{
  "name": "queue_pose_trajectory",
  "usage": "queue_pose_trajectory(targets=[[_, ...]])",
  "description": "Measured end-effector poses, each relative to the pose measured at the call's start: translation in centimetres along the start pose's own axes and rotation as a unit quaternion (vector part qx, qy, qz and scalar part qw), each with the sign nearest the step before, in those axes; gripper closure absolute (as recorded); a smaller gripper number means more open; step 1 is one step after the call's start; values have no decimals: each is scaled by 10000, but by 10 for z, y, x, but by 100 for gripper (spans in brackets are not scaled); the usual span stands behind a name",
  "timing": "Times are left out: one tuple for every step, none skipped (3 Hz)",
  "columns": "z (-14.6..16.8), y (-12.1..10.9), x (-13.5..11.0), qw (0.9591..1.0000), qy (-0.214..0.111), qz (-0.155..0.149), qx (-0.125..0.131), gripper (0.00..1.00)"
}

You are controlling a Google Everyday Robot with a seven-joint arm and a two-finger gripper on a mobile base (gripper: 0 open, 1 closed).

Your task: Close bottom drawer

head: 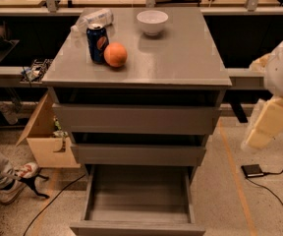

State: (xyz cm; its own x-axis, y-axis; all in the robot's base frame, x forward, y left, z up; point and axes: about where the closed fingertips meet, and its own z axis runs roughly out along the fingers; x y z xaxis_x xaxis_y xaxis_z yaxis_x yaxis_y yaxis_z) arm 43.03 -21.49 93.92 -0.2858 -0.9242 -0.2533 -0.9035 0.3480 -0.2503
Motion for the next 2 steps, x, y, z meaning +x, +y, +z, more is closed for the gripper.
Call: queue_pose_trajectory(targets=[[48, 21, 27, 9987, 93, 435, -233, 0], [48, 20, 27, 9988, 92, 433, -230, 0]])
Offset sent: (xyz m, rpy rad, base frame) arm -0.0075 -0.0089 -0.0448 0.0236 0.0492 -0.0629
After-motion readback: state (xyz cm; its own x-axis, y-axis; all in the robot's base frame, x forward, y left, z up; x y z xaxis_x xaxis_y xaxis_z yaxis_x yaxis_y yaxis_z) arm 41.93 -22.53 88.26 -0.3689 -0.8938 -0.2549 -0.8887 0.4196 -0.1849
